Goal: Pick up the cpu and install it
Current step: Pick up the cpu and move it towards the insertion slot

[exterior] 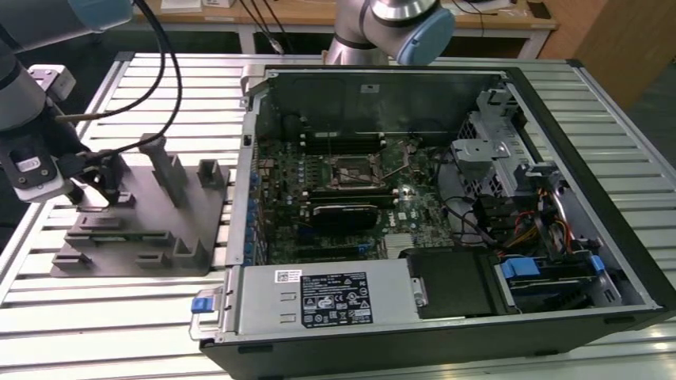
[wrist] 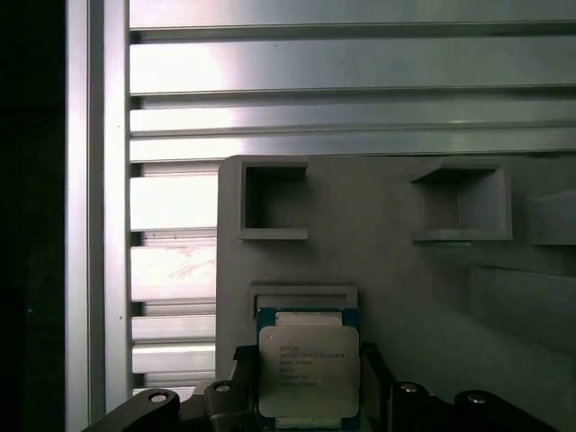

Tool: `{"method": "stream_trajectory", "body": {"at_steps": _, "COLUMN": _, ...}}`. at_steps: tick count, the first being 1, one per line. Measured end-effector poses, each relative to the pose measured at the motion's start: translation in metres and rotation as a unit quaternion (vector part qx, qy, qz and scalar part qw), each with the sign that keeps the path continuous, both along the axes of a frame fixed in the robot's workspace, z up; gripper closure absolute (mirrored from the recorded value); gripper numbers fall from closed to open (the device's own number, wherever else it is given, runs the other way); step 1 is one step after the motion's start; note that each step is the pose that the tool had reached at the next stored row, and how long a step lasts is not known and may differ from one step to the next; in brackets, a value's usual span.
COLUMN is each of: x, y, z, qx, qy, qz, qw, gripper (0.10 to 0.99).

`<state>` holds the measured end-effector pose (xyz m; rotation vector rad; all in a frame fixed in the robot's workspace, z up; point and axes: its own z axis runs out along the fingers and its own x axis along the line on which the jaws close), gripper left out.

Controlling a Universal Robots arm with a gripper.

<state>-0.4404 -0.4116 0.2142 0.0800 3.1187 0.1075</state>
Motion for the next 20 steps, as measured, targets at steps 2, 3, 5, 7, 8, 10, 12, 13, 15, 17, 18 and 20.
{"method": "stream_trajectory", "body": {"at_steps": 2, "x": 0.0, "y": 0.0, "z": 0.0036, "qx": 0.0, "qy": 0.0, "qz": 0.0, "qw": 1.0, "gripper": 0.545}}
{"method": "stream_trajectory", "body": {"at_steps": 3, "x": 0.0, "y": 0.0, "z": 0.0052, "qx": 0.0, "qy": 0.0, "qz": 0.0, "qw": 1.0, "gripper": 0.545}}
{"method": "stream_trajectory", "body": {"at_steps": 5, "x": 0.0, "y": 0.0, "z": 0.0077, "qx": 0.0, "qy": 0.0, "qz": 0.0, "qw": 1.0, "gripper": 0.545}}
{"method": "stream_trajectory", "body": {"at_steps": 7, "x": 0.0, "y": 0.0, "z": 0.0108, "qx": 0.0, "qy": 0.0, "qz": -0.001, "qw": 1.0, "gripper": 0.545}}
{"method": "stream_trajectory", "body": {"at_steps": 8, "x": 0.0, "y": 0.0, "z": 0.0125, "qx": 0.0, "qy": 0.0, "qz": -0.001, "qw": 1.0, "gripper": 0.545}}
{"method": "stream_trajectory", "body": {"at_steps": 10, "x": 0.0, "y": 0.0, "z": 0.0162, "qx": -0.0001, "qy": 0.0001, "qz": -0.001, "qw": 1.0, "gripper": 0.545}}
{"method": "stream_trajectory", "body": {"at_steps": 12, "x": 0.0, "y": 0.0, "z": 0.0194, "qx": 0.0, "qy": 0.0, "qz": -0.001, "qw": 1.0, "gripper": 0.545}}
{"method": "stream_trajectory", "body": {"at_steps": 13, "x": 0.0, "y": 0.0, "z": 0.021, "qx": 0.0, "qy": 0.0, "qz": -0.001, "qw": 1.0, "gripper": 0.545}}
{"method": "stream_trajectory", "body": {"at_steps": 15, "x": 0.0, "y": 0.0, "z": 0.0242, "qx": 0.0, "qy": 0.0, "qz": -0.001, "qw": 1.0, "gripper": 0.545}}
{"method": "stream_trajectory", "body": {"at_steps": 17, "x": 0.0, "y": 0.0, "z": 0.0276, "qx": 0.0, "qy": 0.0, "qz": -0.001, "qw": 1.0, "gripper": 0.545}}
{"method": "stream_trajectory", "body": {"at_steps": 18, "x": 0.0, "y": 0.0, "z": 0.0294, "qx": 0.0, "qy": 0.0, "qz": -0.001, "qw": 1.0, "gripper": 0.545}}
{"method": "stream_trajectory", "body": {"at_steps": 20, "x": 0.0, "y": 0.0, "z": 0.0328, "qx": 0.0, "qy": 0.0, "qz": -0.001, "qw": 1.0, "gripper": 0.545}}
